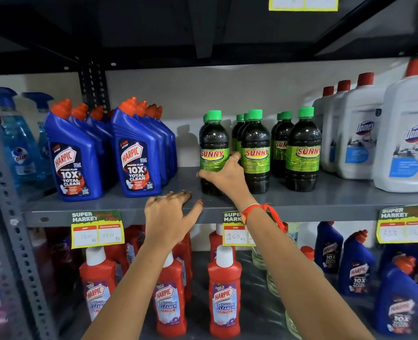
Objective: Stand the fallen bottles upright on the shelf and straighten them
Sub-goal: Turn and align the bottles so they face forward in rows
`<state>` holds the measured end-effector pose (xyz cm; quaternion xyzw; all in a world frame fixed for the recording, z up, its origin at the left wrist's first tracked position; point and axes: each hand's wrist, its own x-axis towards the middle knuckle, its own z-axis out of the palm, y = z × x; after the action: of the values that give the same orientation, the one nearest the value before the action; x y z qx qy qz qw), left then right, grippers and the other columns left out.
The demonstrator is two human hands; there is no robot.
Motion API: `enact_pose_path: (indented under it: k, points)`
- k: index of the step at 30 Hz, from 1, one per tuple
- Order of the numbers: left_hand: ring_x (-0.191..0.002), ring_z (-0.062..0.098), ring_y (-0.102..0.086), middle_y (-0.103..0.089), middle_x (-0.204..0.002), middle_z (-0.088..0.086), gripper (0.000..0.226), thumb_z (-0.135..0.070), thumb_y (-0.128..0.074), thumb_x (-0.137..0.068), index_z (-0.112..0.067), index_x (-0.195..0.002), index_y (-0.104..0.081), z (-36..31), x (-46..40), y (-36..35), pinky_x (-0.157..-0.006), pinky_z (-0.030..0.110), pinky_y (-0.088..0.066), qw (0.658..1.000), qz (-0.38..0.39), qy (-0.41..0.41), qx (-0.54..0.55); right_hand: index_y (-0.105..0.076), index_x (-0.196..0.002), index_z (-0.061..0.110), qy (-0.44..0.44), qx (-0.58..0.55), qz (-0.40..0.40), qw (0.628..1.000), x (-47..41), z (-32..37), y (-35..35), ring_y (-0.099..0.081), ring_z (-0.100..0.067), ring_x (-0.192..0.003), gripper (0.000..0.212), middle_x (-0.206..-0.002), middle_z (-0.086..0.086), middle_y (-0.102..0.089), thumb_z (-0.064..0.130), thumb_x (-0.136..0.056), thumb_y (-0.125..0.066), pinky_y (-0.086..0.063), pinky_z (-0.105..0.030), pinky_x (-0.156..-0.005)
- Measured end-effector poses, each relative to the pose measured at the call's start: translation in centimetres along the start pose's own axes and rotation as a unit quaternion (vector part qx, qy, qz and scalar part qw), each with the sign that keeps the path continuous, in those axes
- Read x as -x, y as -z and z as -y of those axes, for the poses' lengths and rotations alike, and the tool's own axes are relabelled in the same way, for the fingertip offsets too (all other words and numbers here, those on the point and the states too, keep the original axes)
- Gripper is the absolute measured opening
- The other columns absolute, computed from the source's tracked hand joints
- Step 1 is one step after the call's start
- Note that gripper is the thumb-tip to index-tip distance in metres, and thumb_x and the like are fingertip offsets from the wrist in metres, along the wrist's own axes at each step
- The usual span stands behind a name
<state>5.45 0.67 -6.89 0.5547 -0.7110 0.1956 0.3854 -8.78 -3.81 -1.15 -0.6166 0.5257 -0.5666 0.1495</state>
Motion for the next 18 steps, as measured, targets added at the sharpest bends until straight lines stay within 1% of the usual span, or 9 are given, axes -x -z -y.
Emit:
enact_pose_path:
  k: [3,6,8,13,18]
  points:
    - [-0.095,0.021,-0.065,-0.072,-0.103,0.002,0.058,-0.058,-0.034,-0.077,-0.019,-0.100,-0.070,0.10,-0.02,-0.05,-0.083,0.040,-0.045,1.000,0.003,0.000,-0.002,-0.037,-0.121,0.003,0.011,0.019,-0.014,1.000,-0.09,-0.27,0.03,-0.061,-0.025,-0.103,0.081,-0.113,-0.011,-0.063,0.033,-0.063,-0.084,-0.043,-0.025,-0.078]
    - [-0.095,0.021,-0.065,-0.072,-0.103,0.002,0.056,-0.057,-0.035,-0.077,-0.019,-0.100,-0.070,0.16,0.00,-0.10,-0.084,0.040,-0.046,1.000,0.002,-0.001,-0.003,-0.040,-0.121,0.004,0.000,0.000,0.010,1.000,-0.07,-0.21,0.26,-0.055,-0.017,-0.090,0.073,-0.101,-0.003,-0.058,0.028,-0.067,-0.082,-0.042,-0.022,-0.077]
    - [-0.094,0.021,-0.066,-0.072,-0.102,0.002,0.056,-0.057,-0.035,-0.077,-0.019,-0.099,-0.071,0.18,-0.03,-0.12,-0.083,0.039,-0.046,1.000,0.000,-0.005,-0.004,-0.041,-0.122,0.004,-0.011,-0.025,0.023,0.999,-0.10,-0.19,0.38,-0.052,-0.014,-0.088,0.069,-0.097,0.000,-0.053,0.024,-0.069,-0.080,-0.041,-0.022,-0.077]
    - [-0.093,0.020,-0.066,-0.072,-0.102,0.002,0.057,-0.058,-0.034,-0.077,-0.019,-0.099,-0.071,0.32,0.02,-0.19,-0.082,0.039,-0.045,1.000,-0.004,-0.008,-0.005,-0.040,-0.125,0.005,-0.016,-0.043,0.040,0.998,-0.33,-0.33,0.35,-0.052,-0.016,-0.090,0.068,-0.099,0.000,-0.053,0.022,-0.071,-0.078,-0.042,-0.024,-0.079]
    - [-0.097,0.020,-0.065,-0.071,-0.106,0.001,0.059,-0.058,-0.032,-0.077,-0.020,-0.101,-0.070,0.23,-0.07,-0.01,-0.084,0.038,-0.043,1.000,-0.001,-0.010,-0.006,-0.034,-0.126,0.005,-0.030,-0.051,0.067,0.996,-0.68,-0.20,0.13,-0.052,-0.017,-0.092,0.069,-0.101,-0.002,-0.052,0.019,-0.073,-0.076,-0.042,-0.025,-0.079]
